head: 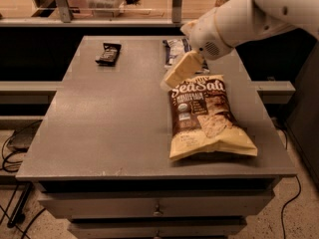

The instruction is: Pick rxbar chocolate

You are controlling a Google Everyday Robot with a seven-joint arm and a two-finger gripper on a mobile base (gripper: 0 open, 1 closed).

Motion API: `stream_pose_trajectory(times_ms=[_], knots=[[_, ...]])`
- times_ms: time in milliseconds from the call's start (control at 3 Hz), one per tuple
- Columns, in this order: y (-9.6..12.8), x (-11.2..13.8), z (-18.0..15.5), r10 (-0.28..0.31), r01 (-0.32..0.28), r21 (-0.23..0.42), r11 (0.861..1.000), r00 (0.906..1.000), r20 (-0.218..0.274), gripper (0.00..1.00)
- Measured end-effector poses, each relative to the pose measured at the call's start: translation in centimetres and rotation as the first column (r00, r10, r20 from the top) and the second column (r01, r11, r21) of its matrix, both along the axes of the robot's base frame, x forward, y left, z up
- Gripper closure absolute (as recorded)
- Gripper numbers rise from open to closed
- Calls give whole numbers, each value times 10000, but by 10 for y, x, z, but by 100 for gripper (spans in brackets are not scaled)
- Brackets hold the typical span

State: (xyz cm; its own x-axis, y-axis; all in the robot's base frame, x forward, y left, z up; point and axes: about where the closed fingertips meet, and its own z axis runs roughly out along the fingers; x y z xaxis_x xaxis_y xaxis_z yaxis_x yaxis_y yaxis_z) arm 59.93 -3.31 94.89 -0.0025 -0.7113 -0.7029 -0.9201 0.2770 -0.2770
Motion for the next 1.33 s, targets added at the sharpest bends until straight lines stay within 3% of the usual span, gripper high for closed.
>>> stream_pose_trajectory(times_ms=[667,1333], knots=[[58,58,-29,74,-59,403,9992,9992,-382,0],[95,96,-45,-232,353,1214,9920,9947,-1002,0]])
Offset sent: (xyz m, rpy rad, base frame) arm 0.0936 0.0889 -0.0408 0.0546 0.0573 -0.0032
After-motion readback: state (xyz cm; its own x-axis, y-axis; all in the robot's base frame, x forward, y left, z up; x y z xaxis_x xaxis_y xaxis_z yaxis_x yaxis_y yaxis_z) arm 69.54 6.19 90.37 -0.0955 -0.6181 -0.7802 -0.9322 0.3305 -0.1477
